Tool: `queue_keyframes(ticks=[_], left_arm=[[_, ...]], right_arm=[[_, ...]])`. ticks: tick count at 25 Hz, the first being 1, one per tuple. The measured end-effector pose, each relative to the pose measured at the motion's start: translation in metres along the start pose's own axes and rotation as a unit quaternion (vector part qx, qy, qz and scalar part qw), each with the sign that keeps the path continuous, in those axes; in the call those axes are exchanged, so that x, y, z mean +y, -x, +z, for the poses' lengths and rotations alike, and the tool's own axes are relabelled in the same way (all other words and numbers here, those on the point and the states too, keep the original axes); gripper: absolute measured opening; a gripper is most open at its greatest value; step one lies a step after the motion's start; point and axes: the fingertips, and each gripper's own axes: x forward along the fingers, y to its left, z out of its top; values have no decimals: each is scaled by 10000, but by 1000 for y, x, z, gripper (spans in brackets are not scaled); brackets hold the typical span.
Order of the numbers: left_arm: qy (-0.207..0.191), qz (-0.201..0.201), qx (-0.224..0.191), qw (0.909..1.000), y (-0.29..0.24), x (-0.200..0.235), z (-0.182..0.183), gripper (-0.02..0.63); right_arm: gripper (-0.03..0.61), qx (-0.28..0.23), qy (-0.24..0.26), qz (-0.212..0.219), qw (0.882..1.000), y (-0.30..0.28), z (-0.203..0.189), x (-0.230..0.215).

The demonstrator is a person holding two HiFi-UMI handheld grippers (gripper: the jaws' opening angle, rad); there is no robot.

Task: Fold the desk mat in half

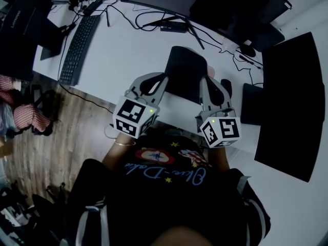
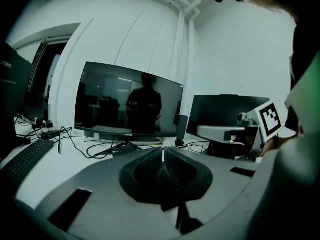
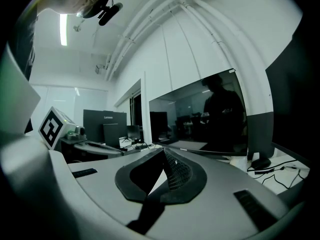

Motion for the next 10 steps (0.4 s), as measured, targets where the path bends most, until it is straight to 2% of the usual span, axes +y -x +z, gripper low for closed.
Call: queue_keyframes(ticks=[10], left_arm=[[-42,20,-28,10000,1,1,0,11]], right_arm=[[0,-21,10,76,10000,-3,1,2]])
